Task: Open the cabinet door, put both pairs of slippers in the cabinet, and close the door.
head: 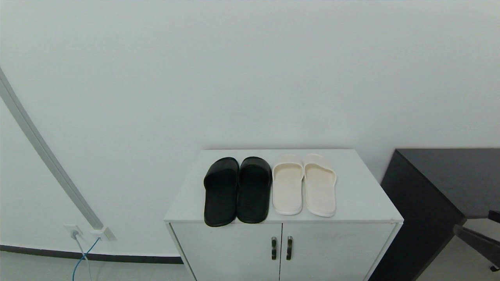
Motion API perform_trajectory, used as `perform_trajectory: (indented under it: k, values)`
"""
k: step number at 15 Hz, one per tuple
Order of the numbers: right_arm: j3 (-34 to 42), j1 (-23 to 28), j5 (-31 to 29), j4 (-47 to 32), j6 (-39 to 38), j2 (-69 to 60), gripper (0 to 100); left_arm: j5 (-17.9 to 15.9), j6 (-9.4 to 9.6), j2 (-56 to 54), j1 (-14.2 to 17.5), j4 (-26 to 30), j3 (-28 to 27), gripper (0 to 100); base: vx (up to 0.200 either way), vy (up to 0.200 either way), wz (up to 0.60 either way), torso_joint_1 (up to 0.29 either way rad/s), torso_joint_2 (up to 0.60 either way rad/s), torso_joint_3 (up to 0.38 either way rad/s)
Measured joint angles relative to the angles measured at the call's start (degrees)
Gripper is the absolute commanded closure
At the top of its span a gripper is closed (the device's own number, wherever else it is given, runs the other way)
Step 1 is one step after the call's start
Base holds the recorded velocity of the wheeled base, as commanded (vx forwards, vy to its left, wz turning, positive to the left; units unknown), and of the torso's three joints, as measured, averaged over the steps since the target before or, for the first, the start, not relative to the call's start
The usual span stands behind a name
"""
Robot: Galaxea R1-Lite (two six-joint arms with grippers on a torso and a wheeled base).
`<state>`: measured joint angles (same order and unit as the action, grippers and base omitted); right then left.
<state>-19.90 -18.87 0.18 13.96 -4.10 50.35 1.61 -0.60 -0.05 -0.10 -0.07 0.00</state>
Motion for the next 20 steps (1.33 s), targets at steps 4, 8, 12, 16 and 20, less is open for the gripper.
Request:
perform_trajectory:
  k: [4, 8, 12, 16, 20]
  values:
    - [-5.5, -16.5, -11.4, 2.5, -10.1, 11.0, 0, 0.0, 0.00, 0.0, 0.0, 0.0, 0.0, 100, 0.000, 0.000, 0.00, 0.000, 0.00, 0.000]
    - [-13.6, -22.4, -16.8, 2.9, -15.0, 22.8, 0, 0.1, 0.00, 0.0, 0.0, 0.0, 0.0, 100, 0.000, 0.000, 0.00, 0.000, 0.00, 0.000]
    - [-22.2, -26.0, -22.8, 3.5, -17.1, 34.0, 0, 0.1, 0.00, 0.0, 0.0, 0.0, 0.0, 100, 0.000, 0.000, 0.00, 0.000, 0.00, 0.000]
    - [-29.2, -27.4, -27.2, 4.5, -19.1, 43.9, 0, 0.1, 0.00, 0.0, 0.0, 0.0, 0.0, 100, 0.000, 0.000, 0.00, 0.000, 0.00, 0.000]
    - [-33.6, -27.6, -32.8, 8.9, -19.5, 53.2, 0, 0.1, 0.00, 0.0, 0.0, 0.0, 0.0, 100, 0.000, 0.000, 0.00, 0.000, 0.00, 0.000]
